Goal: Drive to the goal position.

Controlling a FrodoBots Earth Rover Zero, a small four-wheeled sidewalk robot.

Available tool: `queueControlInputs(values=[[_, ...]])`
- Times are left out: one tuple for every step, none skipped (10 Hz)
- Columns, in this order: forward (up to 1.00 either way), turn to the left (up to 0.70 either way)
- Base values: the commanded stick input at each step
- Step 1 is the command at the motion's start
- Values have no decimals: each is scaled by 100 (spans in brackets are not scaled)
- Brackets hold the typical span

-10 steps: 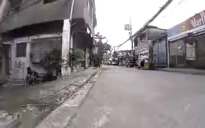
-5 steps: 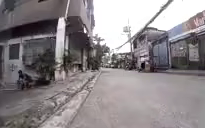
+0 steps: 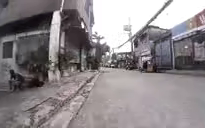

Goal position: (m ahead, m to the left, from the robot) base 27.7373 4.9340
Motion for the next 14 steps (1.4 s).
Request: queueControlInputs(values=[[100,-27],[100,-16],[100,0],[100,0],[100,0],[100,0],[100,0],[100,0],[100,0],[100,0],[100,8],[100,27],[100,27],[100,22]])
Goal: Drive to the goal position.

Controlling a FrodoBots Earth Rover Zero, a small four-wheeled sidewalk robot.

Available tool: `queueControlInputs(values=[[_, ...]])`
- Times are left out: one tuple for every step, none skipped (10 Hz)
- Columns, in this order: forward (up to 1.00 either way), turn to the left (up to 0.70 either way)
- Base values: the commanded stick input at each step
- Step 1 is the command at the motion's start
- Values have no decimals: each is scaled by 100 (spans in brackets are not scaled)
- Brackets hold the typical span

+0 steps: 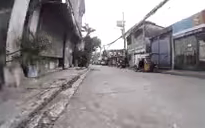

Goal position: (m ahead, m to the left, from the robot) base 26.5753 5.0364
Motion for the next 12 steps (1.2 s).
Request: queueControlInputs(values=[[100,0],[100,0],[100,0],[100,0],[100,0],[100,0],[100,0],[100,0],[100,0],[100,0],[100,0],[100,0]])
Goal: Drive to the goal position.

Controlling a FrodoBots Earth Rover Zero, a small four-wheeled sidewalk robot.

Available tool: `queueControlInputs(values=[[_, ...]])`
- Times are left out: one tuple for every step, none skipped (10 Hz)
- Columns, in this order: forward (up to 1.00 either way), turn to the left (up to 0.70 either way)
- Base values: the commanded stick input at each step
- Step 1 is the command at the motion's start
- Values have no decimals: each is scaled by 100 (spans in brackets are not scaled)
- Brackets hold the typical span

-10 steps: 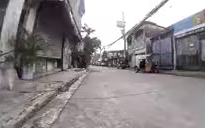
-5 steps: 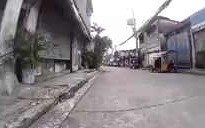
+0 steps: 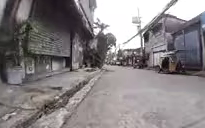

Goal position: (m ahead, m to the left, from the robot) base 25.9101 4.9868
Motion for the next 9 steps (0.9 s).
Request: queueControlInputs(values=[[100,0],[100,0],[100,0],[100,0],[100,0],[100,0],[100,0],[100,-27],[100,-27]])
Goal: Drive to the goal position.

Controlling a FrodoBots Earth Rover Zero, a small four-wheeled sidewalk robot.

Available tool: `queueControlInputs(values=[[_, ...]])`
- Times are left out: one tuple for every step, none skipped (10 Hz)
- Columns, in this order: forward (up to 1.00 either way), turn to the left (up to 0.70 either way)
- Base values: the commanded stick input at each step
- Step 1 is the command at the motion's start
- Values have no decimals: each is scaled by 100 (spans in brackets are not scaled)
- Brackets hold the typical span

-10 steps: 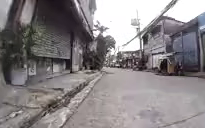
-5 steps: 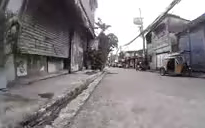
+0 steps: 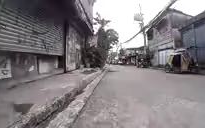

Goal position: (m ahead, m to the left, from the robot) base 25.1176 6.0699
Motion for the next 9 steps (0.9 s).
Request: queueControlInputs(values=[[100,-27],[100,-27],[100,-12],[100,0],[100,0],[100,0],[100,0],[100,0],[100,0]])
